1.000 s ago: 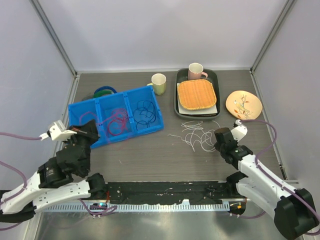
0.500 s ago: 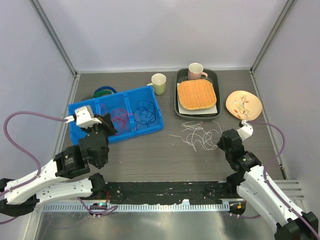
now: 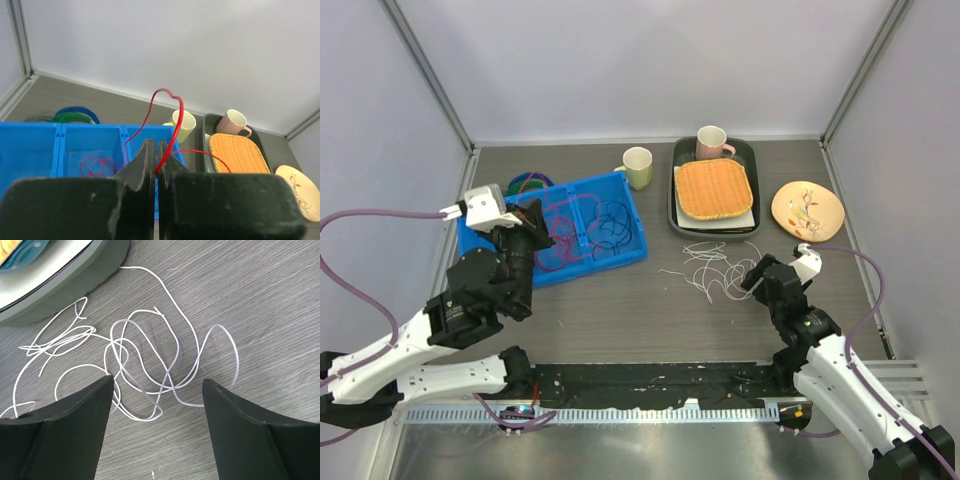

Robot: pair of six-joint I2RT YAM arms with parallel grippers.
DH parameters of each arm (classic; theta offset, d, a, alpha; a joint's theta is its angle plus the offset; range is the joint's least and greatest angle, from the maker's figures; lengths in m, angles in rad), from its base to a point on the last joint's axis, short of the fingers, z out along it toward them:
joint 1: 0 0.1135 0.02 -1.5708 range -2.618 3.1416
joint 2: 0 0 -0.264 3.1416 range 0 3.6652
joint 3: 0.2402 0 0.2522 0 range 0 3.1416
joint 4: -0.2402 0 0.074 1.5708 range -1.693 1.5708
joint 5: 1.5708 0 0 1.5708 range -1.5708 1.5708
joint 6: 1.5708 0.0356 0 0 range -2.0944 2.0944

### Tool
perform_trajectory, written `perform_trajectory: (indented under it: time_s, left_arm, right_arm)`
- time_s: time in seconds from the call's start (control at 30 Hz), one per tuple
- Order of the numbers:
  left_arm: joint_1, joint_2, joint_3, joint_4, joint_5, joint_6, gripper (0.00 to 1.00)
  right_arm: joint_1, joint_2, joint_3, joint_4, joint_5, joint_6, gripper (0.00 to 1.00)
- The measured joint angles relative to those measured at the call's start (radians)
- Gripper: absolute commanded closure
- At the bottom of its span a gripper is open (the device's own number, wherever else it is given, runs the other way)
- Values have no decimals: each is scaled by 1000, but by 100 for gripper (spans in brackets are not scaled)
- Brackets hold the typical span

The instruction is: Untangle the cables

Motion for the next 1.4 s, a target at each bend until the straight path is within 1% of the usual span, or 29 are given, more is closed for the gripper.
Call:
perform_trajectory:
  time_s: [0.1, 0.2, 0.3, 0.37, 0.43, 0.5, 0.53, 0.63, 0.73, 1.0, 1.2, 1.4]
  left_arm:
    - [15, 44, 29, 47, 2, 72, 100]
    - [74, 100, 64, 56, 32, 95, 100]
    - [211, 154, 108, 5, 117, 58, 100]
    - [349, 196, 116, -45, 234, 1, 100]
    - [458, 229, 116, -89, 321, -46, 100]
    - [539, 259, 115, -120, 397, -83, 100]
    - [559, 270, 115, -129, 424, -95, 100]
    - [584, 308, 115, -150, 506, -124, 100]
    - [598, 337, 114, -153, 551, -143, 100]
    - [683, 350, 83, -164, 552, -192, 100]
    - [748, 329, -33, -191, 576, -260, 100]
    - [773, 351, -133, -212, 612, -323, 100]
  right_arm:
    - [0, -4, 0, 5, -9, -2, 19]
    - [0, -6, 0, 5, -17, -3, 19]
    - [0, -6, 0, 9, -29, -4, 19]
    - [0, -6, 0, 12, -32, -4, 19]
    - [0, -6, 0, 13, -35, -5, 19]
    - [0, -6, -1, 13, -37, -8, 19]
    - [0, -6, -1, 13, -37, -9, 19]
    - [0, -6, -1, 15, -37, -15, 19]
    - [0, -6, -1, 19, -40, -19, 19]
    - [0, -6, -3, 22, -41, -21, 19]
    - [0, -6, -3, 27, -42, -22, 19]
    - [0, -6, -3, 28, -44, -22, 19]
